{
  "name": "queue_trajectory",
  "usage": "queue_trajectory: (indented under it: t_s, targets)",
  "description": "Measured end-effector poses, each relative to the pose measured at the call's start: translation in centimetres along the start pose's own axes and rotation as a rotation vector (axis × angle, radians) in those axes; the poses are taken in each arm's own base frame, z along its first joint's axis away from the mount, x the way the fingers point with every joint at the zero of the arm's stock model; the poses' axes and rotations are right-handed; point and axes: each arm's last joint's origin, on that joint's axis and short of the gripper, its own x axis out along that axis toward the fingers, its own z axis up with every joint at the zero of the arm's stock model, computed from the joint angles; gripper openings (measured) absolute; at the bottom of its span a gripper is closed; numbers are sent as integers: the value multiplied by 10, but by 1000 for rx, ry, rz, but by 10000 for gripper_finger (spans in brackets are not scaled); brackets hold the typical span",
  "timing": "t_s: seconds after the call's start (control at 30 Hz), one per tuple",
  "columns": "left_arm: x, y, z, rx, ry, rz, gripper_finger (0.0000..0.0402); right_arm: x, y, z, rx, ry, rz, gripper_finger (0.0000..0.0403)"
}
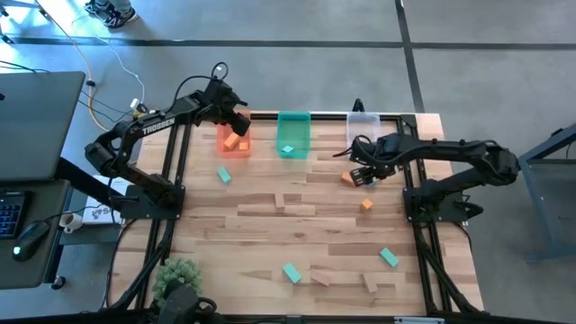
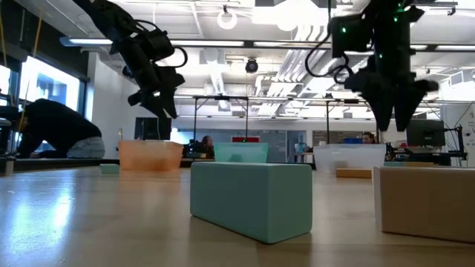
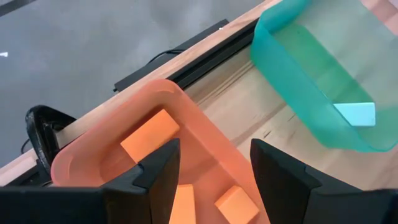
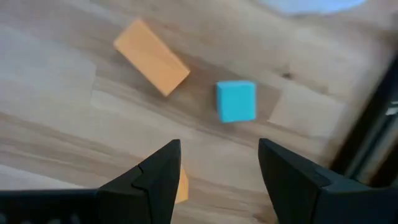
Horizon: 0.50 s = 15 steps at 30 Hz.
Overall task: Sort & place blocks by color
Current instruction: Put the blue block into the green bin
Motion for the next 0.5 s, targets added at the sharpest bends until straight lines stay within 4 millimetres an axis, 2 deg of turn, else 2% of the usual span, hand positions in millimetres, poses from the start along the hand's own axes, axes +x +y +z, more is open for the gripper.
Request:
queue_trajectory:
  t_s: [0.23,0.5]
  targets:
    - [0,-5,-1,13,2,-11,182,25,-7,-6,-4,-15,-46,202]
    - [-3,-29,-3,114,-4,-62,182,49,-17,-2,6,-42,-23,201]
